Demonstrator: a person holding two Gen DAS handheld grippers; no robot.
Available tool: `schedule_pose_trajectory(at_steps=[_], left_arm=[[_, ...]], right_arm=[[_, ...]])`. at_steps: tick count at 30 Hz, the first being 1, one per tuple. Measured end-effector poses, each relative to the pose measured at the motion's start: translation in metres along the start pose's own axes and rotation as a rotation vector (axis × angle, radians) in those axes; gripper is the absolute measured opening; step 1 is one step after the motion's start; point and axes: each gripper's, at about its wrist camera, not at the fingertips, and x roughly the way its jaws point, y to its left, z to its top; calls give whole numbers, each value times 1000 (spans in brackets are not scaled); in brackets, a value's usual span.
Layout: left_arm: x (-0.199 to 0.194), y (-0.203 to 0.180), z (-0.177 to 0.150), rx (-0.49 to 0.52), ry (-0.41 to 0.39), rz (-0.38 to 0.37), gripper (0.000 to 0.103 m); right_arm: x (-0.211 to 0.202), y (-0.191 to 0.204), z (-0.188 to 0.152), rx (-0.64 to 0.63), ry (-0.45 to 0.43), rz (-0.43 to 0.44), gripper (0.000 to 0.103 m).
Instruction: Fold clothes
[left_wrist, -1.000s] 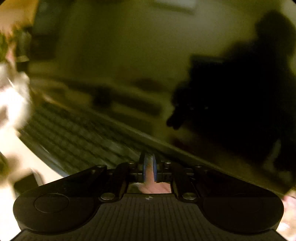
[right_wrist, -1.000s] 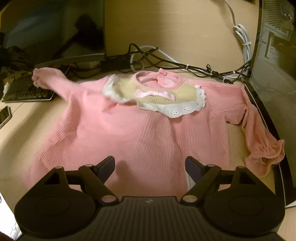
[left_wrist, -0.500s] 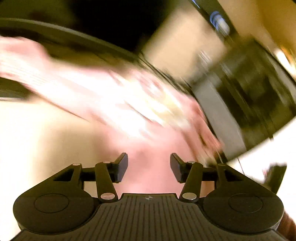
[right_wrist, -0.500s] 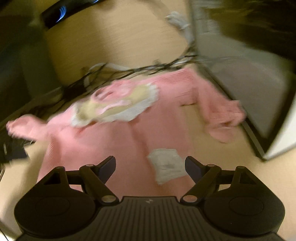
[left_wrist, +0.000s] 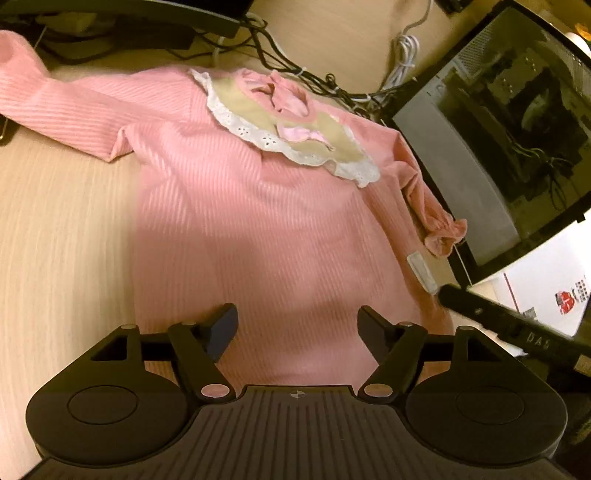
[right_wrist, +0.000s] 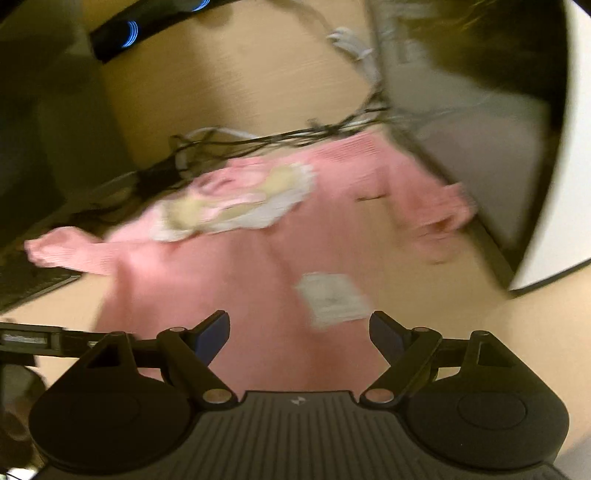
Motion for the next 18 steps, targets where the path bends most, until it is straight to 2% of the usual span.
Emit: schedule_pose_trajectory(at_steps=[2, 4, 6, 12, 18], left_arm=[[-3, 6, 0, -14, -4, 5, 77], [-9, 10, -3, -10, -12, 8, 77], [-14, 14, -6, -6, -20, 11, 77], [-29, 28, -16, -3, -42, 12, 77], [-35, 42, -18, -33, -59, -30, 77]], right_arm=[[13, 7, -2, 2, 41, 51, 84], [25, 12, -7, -17, 96, 60, 86], [26, 21, -12, -56, 113, 66, 92], [28, 38, -15, -122, 154, 69, 101], [28, 42, -12, -98, 187, 58, 103]])
